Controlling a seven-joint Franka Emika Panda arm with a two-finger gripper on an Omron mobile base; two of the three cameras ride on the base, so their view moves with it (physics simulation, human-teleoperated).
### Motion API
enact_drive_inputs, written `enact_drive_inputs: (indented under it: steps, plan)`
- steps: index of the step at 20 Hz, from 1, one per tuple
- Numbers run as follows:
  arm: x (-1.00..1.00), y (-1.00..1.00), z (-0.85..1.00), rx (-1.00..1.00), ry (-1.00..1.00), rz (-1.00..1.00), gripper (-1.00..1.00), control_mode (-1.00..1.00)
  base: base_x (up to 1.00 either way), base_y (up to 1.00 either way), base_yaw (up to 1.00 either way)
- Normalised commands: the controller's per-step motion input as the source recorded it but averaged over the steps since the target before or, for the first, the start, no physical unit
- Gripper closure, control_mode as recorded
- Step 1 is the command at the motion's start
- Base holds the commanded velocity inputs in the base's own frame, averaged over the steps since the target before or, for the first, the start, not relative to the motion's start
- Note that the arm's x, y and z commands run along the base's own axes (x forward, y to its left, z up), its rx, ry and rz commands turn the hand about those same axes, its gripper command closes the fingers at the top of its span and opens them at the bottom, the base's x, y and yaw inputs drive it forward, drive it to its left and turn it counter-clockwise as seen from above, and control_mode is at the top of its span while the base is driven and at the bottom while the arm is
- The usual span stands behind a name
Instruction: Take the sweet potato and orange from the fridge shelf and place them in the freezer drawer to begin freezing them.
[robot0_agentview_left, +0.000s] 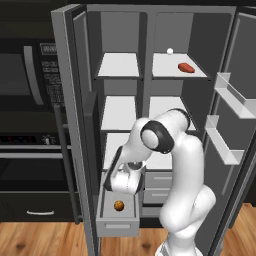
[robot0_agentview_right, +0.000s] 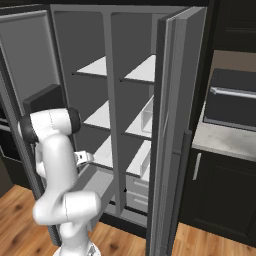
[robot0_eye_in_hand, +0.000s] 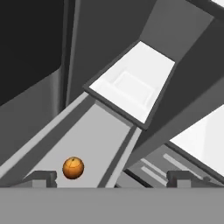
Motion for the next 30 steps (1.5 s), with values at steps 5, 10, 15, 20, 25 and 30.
enact_drive_inputs:
  steps: [5,10,15,20,25,30]
  plan:
    - [-0.53,0.0,0.58,-0.13,-0.15,-0.02,-1.0,-1.0,0.0,0.0,0.0]
    - [-0.57,-0.03,0.59,-0.15,-0.19,-0.02,-1.0,-1.0,0.0,0.0,0.0]
    - [-0.53,0.0,0.81,-0.19,-0.2,-0.01,-1.0,-1.0,0.0,0.0,0.0]
    - [-0.46,0.0,0.96,-0.22,-0.14,-0.03,-1.0,-1.0,0.0,0.0,0.0]
    - [-0.36,0.0,1.0,-0.25,-0.1,-0.03,-1.0,-1.0,0.0,0.0,0.0]
    - [-0.31,0.02,1.0,-0.27,-0.07,-0.03,-1.0,-1.0,0.0,0.0,0.0]
